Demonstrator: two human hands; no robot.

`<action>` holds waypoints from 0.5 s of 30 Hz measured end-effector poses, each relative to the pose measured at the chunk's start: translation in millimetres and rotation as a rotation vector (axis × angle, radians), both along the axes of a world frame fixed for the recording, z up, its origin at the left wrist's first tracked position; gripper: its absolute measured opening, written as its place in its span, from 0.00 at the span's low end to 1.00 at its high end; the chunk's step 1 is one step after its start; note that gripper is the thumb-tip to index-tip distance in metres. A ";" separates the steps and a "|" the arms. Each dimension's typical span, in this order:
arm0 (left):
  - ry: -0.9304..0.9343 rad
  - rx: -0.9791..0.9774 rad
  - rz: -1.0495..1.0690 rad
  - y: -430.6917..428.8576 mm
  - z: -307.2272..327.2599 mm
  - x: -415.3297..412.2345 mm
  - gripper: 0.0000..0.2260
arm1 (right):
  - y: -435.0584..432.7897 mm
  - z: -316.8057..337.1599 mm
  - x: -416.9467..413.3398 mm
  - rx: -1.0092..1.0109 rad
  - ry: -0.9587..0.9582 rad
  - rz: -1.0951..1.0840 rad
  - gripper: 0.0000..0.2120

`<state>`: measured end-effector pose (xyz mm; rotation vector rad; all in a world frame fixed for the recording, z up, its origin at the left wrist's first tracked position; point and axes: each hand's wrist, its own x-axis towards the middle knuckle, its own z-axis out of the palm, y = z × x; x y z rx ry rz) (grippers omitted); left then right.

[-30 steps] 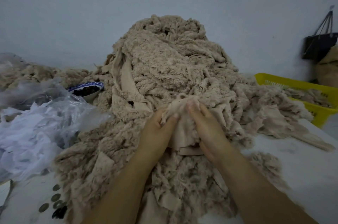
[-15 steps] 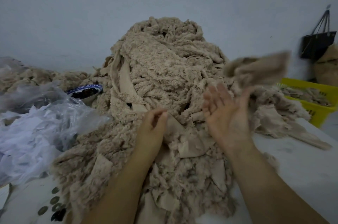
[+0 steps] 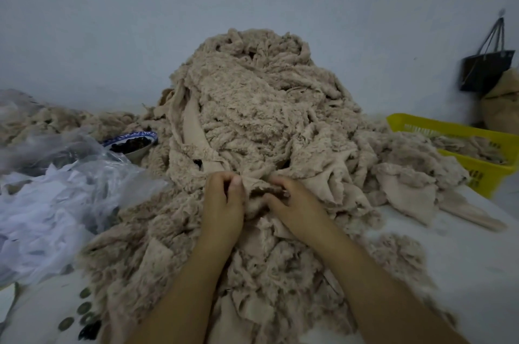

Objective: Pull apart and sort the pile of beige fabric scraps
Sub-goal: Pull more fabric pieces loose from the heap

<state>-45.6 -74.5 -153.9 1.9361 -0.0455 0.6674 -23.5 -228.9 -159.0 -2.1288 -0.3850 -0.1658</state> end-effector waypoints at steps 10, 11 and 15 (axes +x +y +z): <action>-0.134 -0.136 0.049 -4.9 15.1 -7.1 0.09 | -14.4 5.4 3.8 0.240 -0.083 -0.393 0.08; -0.158 -0.146 0.097 -3.8 16.0 -7.7 0.09 | -14.9 5.8 3.9 0.274 -0.074 -0.407 0.09; -0.203 -0.161 0.128 -1.1 18.2 -8.6 0.10 | -12.9 10.5 2.1 0.394 -0.032 -0.413 0.12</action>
